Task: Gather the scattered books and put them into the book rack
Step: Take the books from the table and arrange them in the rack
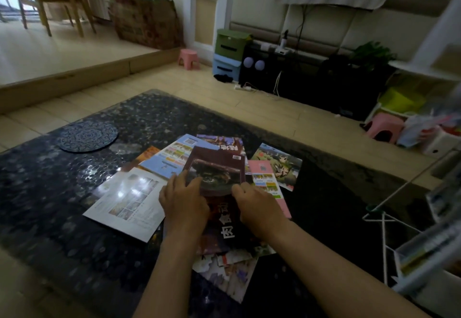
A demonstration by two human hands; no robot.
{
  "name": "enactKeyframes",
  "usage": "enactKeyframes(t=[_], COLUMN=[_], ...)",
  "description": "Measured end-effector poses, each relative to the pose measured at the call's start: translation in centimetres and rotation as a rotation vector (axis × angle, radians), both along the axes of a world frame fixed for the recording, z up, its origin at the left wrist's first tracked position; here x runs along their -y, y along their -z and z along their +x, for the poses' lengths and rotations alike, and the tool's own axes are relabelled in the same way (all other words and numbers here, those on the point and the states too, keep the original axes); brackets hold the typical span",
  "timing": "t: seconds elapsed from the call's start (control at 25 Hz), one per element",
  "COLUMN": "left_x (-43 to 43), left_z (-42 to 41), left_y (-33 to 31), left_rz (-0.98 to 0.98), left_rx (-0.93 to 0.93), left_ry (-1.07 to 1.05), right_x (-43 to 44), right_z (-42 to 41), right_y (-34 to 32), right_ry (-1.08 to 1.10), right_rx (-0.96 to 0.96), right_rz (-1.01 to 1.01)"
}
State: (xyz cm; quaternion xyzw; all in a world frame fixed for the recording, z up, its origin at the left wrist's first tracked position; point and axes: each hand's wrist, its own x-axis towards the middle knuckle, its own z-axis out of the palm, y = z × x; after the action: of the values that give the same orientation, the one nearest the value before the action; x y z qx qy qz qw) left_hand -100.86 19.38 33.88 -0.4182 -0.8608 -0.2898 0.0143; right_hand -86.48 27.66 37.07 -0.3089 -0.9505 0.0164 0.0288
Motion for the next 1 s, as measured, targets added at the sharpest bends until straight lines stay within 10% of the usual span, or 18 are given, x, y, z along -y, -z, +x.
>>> enactKeyframes(t=[0.48, 1.0], left_x=[1.7, 0.0], left_z=[10.4, 31.7], left_y=[-12.4, -31.7], left_rz=[0.024, -0.009], left_rx=[-0.288, -0.540], left_ry=[0.431, 0.869], right_x=[3.6, 6.5], right_z=[13.7, 38.0], right_y=[-12.3, -29.3], right_ry=[0.130, 0.442], right_rx=[-0.018, -0.128], right_rz=[0.314, 0.214])
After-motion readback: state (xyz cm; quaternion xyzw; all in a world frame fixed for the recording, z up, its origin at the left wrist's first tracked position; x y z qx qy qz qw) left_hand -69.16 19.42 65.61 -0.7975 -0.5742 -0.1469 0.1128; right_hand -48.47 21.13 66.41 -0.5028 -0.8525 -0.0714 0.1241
